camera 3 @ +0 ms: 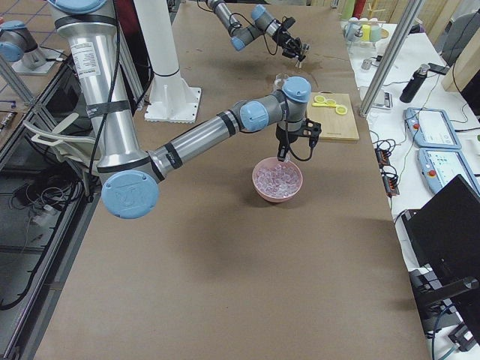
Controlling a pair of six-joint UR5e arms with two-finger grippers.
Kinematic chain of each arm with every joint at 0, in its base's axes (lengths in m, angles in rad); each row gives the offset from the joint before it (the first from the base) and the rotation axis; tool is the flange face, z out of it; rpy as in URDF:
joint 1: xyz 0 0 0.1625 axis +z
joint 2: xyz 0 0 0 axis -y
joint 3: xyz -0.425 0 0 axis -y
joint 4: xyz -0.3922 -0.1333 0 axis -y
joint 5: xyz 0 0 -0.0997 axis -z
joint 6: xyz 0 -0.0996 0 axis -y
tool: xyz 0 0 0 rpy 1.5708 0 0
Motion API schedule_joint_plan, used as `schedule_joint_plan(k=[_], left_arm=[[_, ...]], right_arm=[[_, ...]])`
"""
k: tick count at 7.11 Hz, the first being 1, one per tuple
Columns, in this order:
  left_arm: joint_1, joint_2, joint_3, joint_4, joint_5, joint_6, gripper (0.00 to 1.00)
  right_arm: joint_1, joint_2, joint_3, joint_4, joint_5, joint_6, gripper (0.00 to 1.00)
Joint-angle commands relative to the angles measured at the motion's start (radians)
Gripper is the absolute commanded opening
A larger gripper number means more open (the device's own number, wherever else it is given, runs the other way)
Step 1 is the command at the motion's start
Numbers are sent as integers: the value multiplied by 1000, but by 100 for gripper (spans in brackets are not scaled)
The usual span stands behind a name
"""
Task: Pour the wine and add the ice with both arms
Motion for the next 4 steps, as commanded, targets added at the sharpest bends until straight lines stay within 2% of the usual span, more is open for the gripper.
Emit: schedule_joint_plan(k=[1, 2, 4], left_arm=[[13, -30, -35, 85, 0, 32, 0], [18, -36, -46, 86, 8, 102, 0], [33, -33, -54, 87, 20, 110, 0]], right_arm=[[0, 1, 1, 3, 0, 0, 35], [-2, 1, 1, 3, 0, 0, 35], [-3, 1, 2, 5, -2, 0, 35]])
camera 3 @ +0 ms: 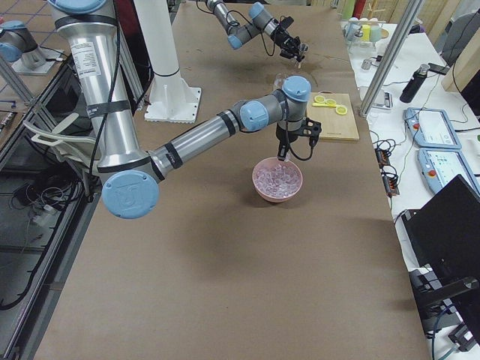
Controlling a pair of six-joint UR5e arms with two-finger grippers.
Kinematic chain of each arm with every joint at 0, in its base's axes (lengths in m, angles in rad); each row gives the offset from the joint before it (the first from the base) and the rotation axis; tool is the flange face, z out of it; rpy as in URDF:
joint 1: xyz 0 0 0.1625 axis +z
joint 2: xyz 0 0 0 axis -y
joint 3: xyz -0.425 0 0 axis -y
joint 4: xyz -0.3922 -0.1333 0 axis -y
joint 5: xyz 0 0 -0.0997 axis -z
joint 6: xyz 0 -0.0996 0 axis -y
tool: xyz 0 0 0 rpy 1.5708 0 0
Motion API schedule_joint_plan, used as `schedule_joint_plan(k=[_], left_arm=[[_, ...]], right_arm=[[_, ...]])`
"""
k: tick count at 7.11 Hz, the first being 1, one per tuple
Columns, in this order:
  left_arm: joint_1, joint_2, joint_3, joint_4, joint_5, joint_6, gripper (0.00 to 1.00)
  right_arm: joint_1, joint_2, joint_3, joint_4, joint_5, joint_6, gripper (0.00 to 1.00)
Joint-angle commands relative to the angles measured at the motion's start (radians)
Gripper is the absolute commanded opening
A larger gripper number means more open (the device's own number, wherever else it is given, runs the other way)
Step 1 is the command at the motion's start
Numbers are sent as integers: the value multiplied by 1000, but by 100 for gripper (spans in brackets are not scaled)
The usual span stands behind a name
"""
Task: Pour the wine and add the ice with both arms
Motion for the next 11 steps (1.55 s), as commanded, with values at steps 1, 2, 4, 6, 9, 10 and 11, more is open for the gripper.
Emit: schedule_joint_plan(k=[1, 2, 4, 6, 9, 10, 11], left_arm=[[12, -1, -4, 1, 11, 44, 0], [35, 4, -5, 1, 37, 54, 0], [88, 7, -4, 1, 97, 81, 0], [90, 12, -5, -7, 103, 161, 0], [110, 3, -5, 1, 145, 250, 0], [112, 4, -4, 1, 145, 261, 0], [110, 5, -4, 1, 146, 302, 0]], right_arm=[[-6, -2, 7, 1, -2, -2, 35], [-6, 0, 10, 1, -2, -2, 35], [-7, 0, 11, 3, -2, -6, 36], [-7, 0, 11, 3, -2, -25, 36], [-14, 3, 13, 3, -2, -25, 36], [-17, 2, 11, 3, -2, -25, 36], [-36, -1, 7, 1, -11, -25, 37]])
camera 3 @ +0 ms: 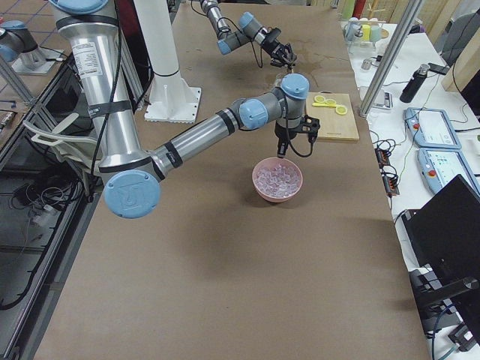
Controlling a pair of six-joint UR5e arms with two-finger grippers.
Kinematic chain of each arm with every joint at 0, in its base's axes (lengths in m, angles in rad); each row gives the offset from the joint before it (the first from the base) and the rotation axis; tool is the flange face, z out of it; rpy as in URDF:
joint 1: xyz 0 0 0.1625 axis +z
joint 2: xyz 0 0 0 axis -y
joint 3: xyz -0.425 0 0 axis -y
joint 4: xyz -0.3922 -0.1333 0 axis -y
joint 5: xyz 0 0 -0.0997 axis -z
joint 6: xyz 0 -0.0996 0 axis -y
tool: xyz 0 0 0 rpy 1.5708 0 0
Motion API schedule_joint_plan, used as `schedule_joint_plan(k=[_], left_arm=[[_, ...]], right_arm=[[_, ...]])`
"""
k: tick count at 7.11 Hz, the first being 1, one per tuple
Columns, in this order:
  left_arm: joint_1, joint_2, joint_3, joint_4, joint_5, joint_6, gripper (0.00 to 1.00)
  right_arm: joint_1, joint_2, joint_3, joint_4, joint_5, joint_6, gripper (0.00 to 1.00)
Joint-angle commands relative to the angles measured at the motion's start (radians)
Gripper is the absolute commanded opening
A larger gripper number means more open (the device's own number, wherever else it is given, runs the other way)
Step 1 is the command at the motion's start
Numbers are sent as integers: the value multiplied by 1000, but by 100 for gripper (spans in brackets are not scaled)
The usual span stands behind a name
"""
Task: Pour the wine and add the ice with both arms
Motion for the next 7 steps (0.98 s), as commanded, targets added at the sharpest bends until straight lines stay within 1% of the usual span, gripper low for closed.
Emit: schedule_joint_plan(k=[1, 2, 3, 5, 6, 7], left_arm=[[3, -4, -1, 0, 12, 86, 0], [3, -1, -1, 0, 18, 105, 0], [3, -5, -1, 0, 18, 134, 0], [5, -8, 1, 2, 41, 202, 0], [5, -9, 1, 2, 44, 243, 0], [5, -9, 1, 6, 69, 255, 0]], right_arm=[[-48, -27, -10, 0, -13, 0, 41], [-66, -30, -12, -1, -16, -3, 45], [-88, -29, -33, -3, -30, -26, 48], [-96, -15, -114, -3, -50, -90, 47], [-95, 11, -162, -3, -73, -129, 45], [-112, 54, -211, -3, -102, -129, 45]])
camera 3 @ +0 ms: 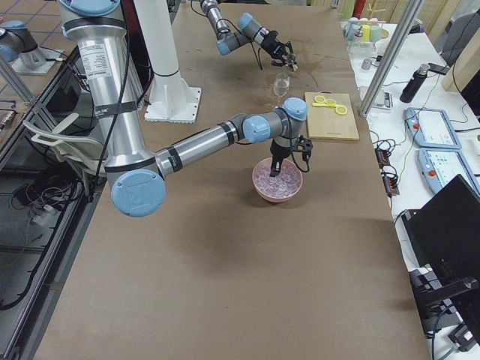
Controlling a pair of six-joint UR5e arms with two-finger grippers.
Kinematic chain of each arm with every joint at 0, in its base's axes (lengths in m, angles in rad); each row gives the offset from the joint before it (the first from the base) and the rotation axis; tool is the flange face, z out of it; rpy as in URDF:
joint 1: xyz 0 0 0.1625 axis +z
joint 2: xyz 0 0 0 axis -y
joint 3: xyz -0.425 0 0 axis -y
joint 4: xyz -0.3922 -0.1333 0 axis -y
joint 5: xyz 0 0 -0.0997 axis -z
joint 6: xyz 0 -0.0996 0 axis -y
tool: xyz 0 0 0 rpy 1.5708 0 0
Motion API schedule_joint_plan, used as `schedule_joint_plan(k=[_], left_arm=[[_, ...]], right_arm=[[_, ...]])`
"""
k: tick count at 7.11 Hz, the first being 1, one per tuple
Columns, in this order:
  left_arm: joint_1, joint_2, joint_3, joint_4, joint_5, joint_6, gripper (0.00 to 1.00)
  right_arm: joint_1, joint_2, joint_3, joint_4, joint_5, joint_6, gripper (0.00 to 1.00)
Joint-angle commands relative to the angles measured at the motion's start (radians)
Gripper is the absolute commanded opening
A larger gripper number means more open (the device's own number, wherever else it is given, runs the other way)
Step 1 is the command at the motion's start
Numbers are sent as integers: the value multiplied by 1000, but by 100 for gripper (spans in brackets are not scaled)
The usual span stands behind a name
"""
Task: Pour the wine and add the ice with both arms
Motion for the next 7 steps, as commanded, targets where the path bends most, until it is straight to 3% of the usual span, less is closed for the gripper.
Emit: schedule_joint_plan(k=[1, 7], left_arm=[[2, -11, -3, 32, 28, 47, 0], [44, -28, 0, 59, 140, 223, 0]], right_arm=[[-24, 76, -104, 1, -44, -19, 45], [-56, 114, -153, 21, -102, -16, 49]])
